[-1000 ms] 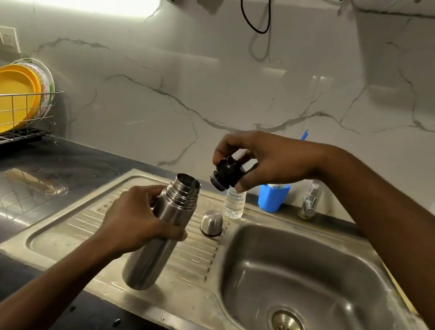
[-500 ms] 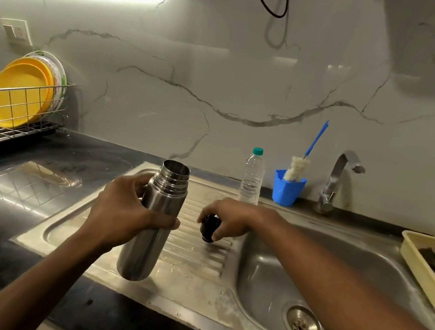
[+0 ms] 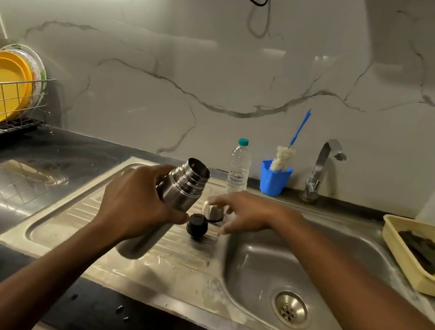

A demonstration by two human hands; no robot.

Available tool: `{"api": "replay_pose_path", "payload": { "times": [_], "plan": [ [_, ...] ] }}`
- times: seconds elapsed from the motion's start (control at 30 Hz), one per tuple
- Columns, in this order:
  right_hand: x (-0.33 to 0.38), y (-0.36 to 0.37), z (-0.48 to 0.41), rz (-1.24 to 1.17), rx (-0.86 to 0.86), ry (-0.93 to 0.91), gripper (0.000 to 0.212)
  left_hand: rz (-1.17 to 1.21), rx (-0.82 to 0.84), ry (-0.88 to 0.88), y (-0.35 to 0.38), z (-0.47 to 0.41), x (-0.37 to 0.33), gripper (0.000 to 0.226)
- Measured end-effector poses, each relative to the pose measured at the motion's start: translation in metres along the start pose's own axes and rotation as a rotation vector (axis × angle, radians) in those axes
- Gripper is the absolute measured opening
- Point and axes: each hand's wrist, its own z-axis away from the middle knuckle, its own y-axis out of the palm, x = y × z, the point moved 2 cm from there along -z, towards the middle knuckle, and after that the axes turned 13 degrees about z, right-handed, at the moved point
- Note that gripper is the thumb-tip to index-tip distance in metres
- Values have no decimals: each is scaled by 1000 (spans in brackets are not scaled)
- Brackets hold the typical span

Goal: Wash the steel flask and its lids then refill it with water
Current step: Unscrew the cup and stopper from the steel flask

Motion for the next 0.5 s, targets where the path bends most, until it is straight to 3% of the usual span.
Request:
{"api": "replay_pose_path", "payload": {
  "times": [0.07,0.2,0.5],
  "plan": [
    [-14,-7,31,-23,-24,28,64,-84,-1,65,10,-5,-13,84],
    [-48,-8,97,-77,-133,138,39,-225,22,170,36,-15,-36,76],
    [-98,24,199,-145,-370,400,9,-396,152,344,98,-29,-78,54]
  ]
}}
